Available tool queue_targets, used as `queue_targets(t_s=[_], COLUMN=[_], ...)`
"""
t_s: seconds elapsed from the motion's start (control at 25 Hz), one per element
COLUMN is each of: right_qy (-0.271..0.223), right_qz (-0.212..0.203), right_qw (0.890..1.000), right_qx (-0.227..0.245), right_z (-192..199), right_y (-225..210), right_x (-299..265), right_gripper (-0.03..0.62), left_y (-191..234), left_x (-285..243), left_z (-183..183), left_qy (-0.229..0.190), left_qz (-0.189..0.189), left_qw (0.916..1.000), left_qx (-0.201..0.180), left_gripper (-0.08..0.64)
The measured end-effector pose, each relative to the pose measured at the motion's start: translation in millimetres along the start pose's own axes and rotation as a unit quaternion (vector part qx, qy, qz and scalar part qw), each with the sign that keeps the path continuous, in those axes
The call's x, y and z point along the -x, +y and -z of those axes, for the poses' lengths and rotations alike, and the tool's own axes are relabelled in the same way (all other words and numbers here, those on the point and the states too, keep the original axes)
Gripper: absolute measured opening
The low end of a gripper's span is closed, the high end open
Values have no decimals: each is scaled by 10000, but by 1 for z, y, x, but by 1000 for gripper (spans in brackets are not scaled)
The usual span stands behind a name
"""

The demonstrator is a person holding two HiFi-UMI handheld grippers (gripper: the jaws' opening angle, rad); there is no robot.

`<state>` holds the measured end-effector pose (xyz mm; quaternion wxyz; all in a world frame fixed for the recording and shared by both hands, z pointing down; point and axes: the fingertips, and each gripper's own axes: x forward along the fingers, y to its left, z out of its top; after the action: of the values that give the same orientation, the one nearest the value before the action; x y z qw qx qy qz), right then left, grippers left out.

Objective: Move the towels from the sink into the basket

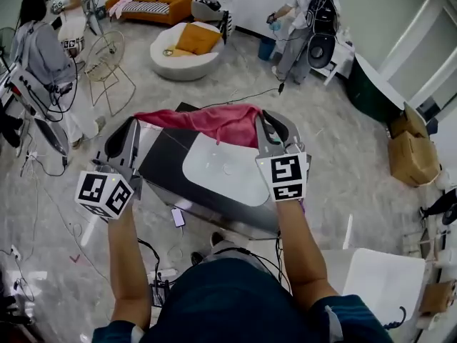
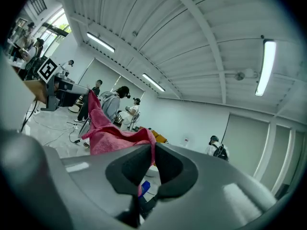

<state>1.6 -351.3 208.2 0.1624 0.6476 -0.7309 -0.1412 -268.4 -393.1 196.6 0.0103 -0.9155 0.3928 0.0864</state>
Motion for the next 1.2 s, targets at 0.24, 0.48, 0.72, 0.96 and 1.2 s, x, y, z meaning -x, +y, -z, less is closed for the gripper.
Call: queue_targets(t_s=[0.24,0.48,0.72,0.96,1.2], right_qy=[128,211,418,490,483], right_qz=[442,788,1131,1473,1739], right_qw=[9989,9963,9920,9868,9823], right_qx=[-93,-275,-362,-456,-493], right_z=[19,54,102,132,152], right_y=[-47,-106,-176,-234,-271], right_x=[48,102,190,277,355], right_gripper=[35,35,35,34,35], left_y=[-55,-132,-236,-344,-426], left_x=[-32,-75,-102,-117,-113], left_z=[-3,9,30,32,33], left_qy=[44,116,211,239,211], left_qz=[588,1058,1394,1812,2064], left_qw=[9983,9943,9899,9831,9782], left_qx=[5,-2,142,95,70], left_gripper=[9,9,9,9,9])
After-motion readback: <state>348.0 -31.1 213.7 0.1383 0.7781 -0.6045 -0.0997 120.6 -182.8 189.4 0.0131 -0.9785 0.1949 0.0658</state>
